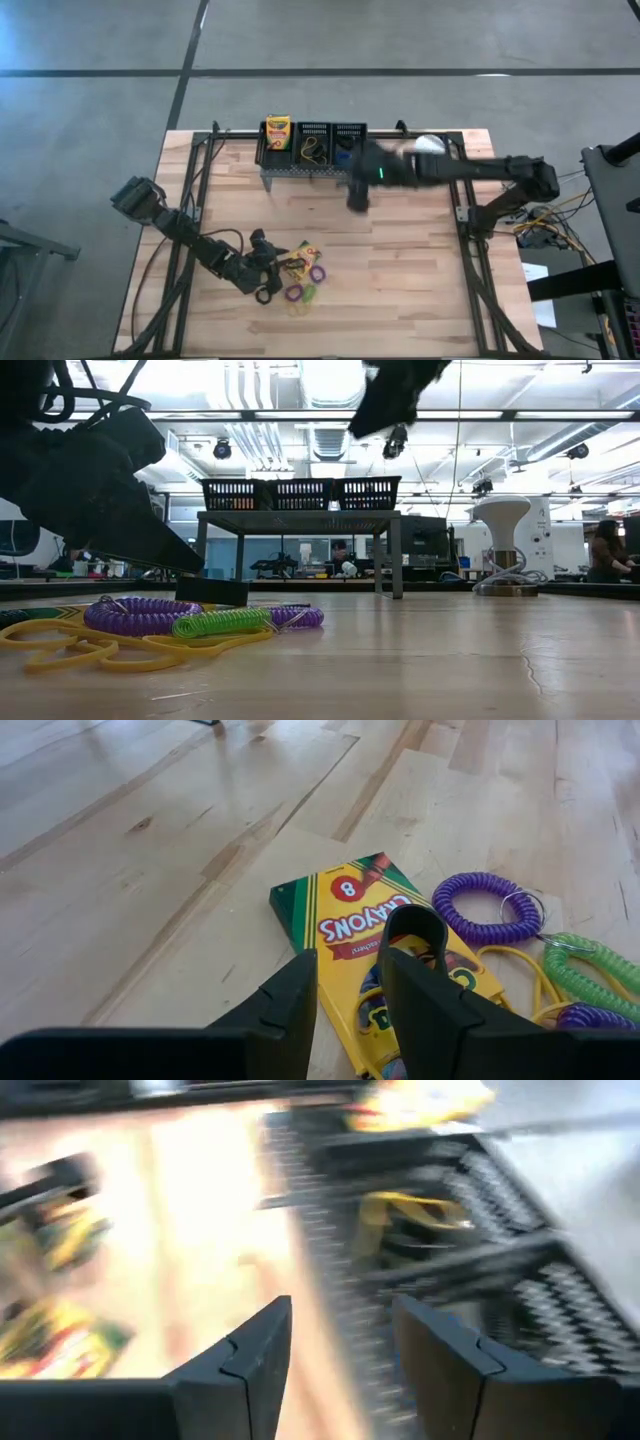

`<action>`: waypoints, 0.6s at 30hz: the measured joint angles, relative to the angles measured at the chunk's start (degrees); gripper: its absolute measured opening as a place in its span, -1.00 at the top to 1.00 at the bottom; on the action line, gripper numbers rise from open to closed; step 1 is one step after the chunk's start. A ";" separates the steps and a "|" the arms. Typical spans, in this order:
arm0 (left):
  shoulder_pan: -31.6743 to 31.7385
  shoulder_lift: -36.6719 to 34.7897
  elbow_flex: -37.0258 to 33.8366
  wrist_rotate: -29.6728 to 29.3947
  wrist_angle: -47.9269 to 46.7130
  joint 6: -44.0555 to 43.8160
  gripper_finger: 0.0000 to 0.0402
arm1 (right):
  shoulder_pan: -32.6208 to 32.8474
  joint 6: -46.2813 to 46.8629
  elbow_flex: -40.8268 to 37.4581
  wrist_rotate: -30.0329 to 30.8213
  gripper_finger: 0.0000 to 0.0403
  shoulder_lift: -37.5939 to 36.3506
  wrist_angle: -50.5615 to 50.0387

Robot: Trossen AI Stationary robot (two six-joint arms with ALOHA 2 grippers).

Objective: Pick & Place Office Desk Supplies
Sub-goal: Put the black rubber band into the middle black bin on the shelf

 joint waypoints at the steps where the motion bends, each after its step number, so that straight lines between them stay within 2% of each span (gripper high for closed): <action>1: 0.01 0.00 0.02 0.00 0.11 0.00 0.39 | 3.26 0.00 -0.92 1.69 0.20 -0.45 0.13; 4: -0.01 0.00 0.02 0.00 2.63 0.61 0.39 | 13.88 1.15 -5.40 7.87 0.24 -1.00 3.02; 8: -0.34 0.00 0.06 -0.01 7.52 4.37 0.39 | 26.74 7.38 -15.09 13.18 0.29 0.68 16.33; 13: -1.52 0.00 2.33 -0.35 8.65 8.04 0.39 | 37.99 9.84 -27.13 13.59 0.33 7.31 44.14; 18: -2.26 -0.02 8.76 -3.53 8.99 16.09 0.39 | 42.09 -1.32 -33.37 13.65 0.36 18.75 73.70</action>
